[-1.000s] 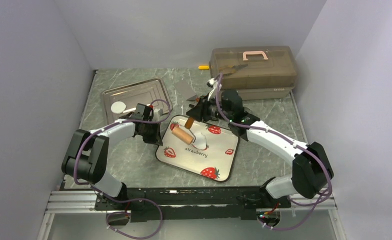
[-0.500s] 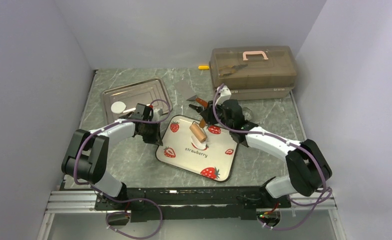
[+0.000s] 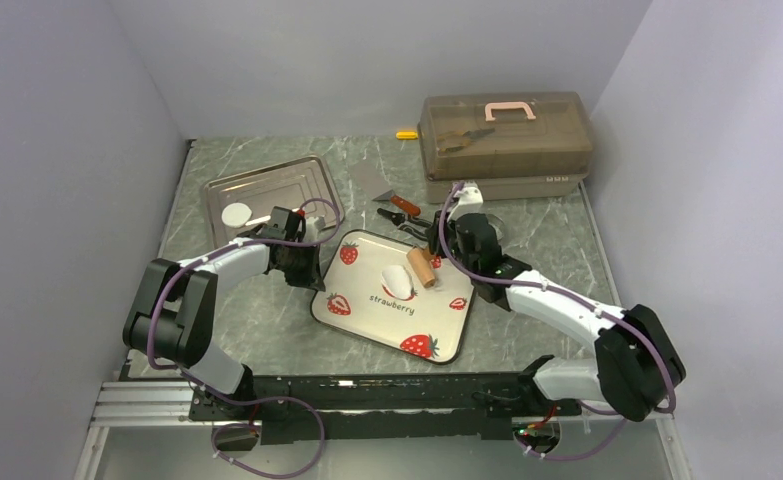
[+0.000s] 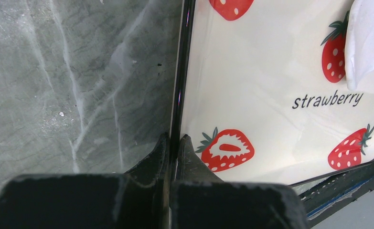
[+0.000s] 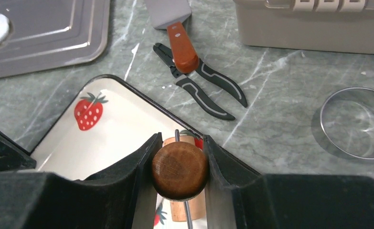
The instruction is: Roll out the dumpling wrappers from the dough
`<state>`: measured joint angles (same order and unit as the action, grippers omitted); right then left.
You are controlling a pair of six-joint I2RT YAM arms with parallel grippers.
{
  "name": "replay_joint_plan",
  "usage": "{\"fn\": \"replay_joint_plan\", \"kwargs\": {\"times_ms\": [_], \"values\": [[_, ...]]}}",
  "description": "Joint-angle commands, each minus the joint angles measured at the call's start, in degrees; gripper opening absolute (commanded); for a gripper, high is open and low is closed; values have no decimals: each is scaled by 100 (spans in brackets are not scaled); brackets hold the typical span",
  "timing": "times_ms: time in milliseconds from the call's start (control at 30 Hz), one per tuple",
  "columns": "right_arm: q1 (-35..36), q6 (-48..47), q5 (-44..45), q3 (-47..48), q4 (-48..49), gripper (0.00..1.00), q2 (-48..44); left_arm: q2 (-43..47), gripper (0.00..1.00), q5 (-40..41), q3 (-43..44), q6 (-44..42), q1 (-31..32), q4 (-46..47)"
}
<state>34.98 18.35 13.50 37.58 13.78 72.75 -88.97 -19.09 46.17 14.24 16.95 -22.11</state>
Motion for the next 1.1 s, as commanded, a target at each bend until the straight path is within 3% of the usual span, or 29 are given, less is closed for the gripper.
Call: {"fn": "replay_joint_plan", "kwargs": {"times_ms": [0,167,300,500,767,1067], "values": [[-37,-547,196,282,-1431,0,-203,40,0,450,-21,-126,-95,1],[259,-584,-447,1257,-1746,0,-464,64,0,462,-29,-123,-95,9],[810,-496,-578,1530,-1459,0,-295,46,0,467,-30,-115,-95,3],[870,-184,-535,1160,-877,0,252,114,0,475,-55,-121,-95,26],[590,-162,185,574,-1300,0,465,96,0,476,-41,-124,-95,21],[557,-12,783,-315,-1816,0,-449,7,0,450,-13,-118,-107,-7]]}}
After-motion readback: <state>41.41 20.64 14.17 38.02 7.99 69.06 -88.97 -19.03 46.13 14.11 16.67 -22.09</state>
